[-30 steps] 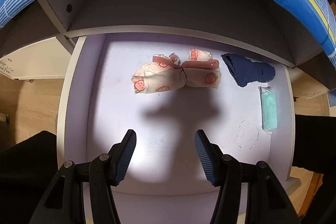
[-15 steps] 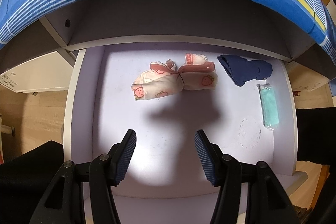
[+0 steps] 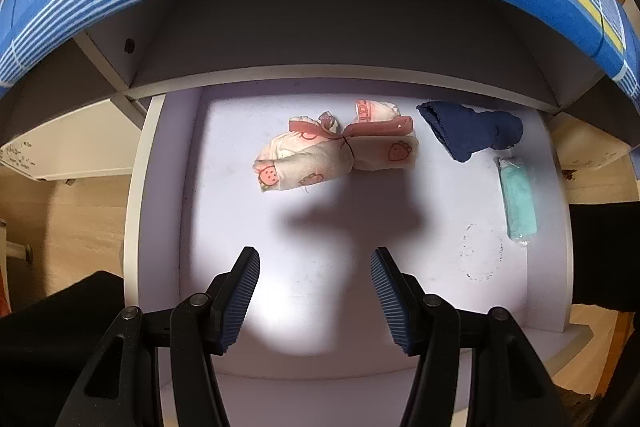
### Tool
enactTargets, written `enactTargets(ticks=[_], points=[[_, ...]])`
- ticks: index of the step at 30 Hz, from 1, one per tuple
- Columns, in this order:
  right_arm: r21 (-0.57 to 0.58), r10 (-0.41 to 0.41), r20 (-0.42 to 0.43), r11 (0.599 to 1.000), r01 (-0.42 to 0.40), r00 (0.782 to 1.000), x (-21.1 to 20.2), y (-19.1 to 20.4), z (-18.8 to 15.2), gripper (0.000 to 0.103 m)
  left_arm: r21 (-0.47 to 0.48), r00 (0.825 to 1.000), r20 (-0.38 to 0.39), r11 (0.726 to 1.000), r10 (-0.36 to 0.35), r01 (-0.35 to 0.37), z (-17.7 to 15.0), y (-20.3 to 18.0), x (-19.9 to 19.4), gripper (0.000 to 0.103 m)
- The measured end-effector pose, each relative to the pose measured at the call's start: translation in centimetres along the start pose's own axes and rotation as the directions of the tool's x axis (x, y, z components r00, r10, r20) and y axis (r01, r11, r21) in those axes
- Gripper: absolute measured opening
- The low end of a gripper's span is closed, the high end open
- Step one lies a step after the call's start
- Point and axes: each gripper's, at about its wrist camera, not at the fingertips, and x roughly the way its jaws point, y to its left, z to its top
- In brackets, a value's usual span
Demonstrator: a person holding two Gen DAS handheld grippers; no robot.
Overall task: Organize soft objects
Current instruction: 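Move the right gripper back from the tray to the drawer, then reach into the drawer and grasp the pink-and-white baby garment with the left gripper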
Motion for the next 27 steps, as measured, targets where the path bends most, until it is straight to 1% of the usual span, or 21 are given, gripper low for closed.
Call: enactTargets(ticks=[4,7,12,14,18,24,27], points=[[-0.003,-0.012,-0.065,1.0,0.012,0.998,1.9,0.0,-1.2,0.068,0.043,1.0,0.01,0.999,0.011,-0.011,0.6,-0.4,0.1,0.058],[0.012,-0.016,-0.113,1.0,0.017,0.993,3.2,-0.1,-2.1,0.068,0.105,0.999,0.024,0.994,0.028,-0.03,1.3,-1.1,0.4,0.058],[0.053,0.005,-0.198,0.999,0.006,0.98,5.1,-0.7,-3.4,0.068,0.233,0.999,0.028,0.972,0.03,-0.036,2.3,-2.7,1.3,0.058],[0.059,0.005,-0.213,0.998,0.007,0.977,5.7,-0.8,-3.7,0.068,0.273,0.999,0.029,0.961,0.036,-0.043,2.6,-3.1,1.8,0.058],[0.086,0.008,-0.237,0.996,0.013,0.972,6.7,-1.2,-4.2,0.068,0.309,0.998,0.029,0.949,0.05,-0.056,3.4,-3.4,2.8,0.058],[0.117,0.023,-0.283,0.993,0.01,0.959,8.1,-1.4,-4.8,0.068,0.381,0.997,0.052,0.922,0.058,-0.073,4.8,-3.9,3.9,0.058],[0.119,0.027,-0.296,0.993,0.009,0.955,8.5,-1.4,-5.0,0.068,0.426,0.997,0.061,0.902,0.054,-0.075,5.6,-4.3,4.5,0.058]])
